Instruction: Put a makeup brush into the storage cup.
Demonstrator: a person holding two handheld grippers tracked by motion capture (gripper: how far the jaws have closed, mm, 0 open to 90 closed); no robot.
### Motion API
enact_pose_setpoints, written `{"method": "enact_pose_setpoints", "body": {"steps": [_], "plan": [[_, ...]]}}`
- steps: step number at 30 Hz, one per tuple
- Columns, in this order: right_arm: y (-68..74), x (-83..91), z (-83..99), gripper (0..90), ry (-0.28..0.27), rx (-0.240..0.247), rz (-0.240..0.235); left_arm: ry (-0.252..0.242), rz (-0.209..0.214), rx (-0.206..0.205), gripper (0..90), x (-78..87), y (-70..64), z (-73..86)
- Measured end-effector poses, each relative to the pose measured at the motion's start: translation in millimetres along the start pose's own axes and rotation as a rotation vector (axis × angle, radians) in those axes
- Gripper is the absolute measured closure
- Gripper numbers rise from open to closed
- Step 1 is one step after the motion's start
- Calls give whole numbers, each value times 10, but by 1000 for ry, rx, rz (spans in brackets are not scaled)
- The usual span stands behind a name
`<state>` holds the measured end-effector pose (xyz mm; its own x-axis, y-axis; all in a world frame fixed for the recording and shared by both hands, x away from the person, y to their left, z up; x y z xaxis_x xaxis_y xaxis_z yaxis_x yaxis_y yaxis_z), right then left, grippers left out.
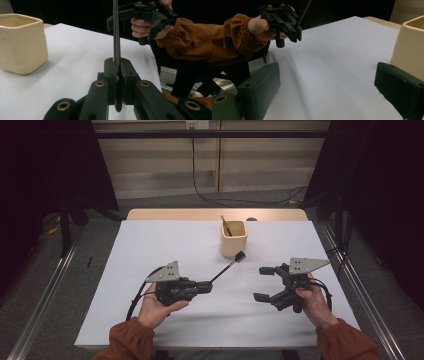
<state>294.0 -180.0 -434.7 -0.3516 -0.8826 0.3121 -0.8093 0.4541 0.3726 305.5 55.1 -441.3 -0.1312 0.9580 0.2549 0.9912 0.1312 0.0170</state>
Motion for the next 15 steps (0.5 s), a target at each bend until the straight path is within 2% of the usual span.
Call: {"method": "enact_pose_setpoints", "body": {"steps": [2,5,15], "plan": [[6,-1,-8,50,-2,-2,4,-5,0,-1,853,-4,-3,-7],[38,1,-22,33,-9,14,-16,-8,1,-5,854,-14,-14,-17],[99,-31,-115,38,-22,18,2,-29,8,-6,853,-44,-16,-47]]}}
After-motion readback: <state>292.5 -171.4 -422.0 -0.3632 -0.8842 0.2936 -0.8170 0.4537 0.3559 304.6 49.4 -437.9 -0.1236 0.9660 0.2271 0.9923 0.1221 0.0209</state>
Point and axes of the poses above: each handheld gripper's, and its own axes: x roughly backward along the jaws, z roughly out of its underside, y roughly to its left, the point moved 7 cm from there along -x, roughly forward along the jaws, and after that the axes turned 12 degrees about -x, right-handed, at the moved point
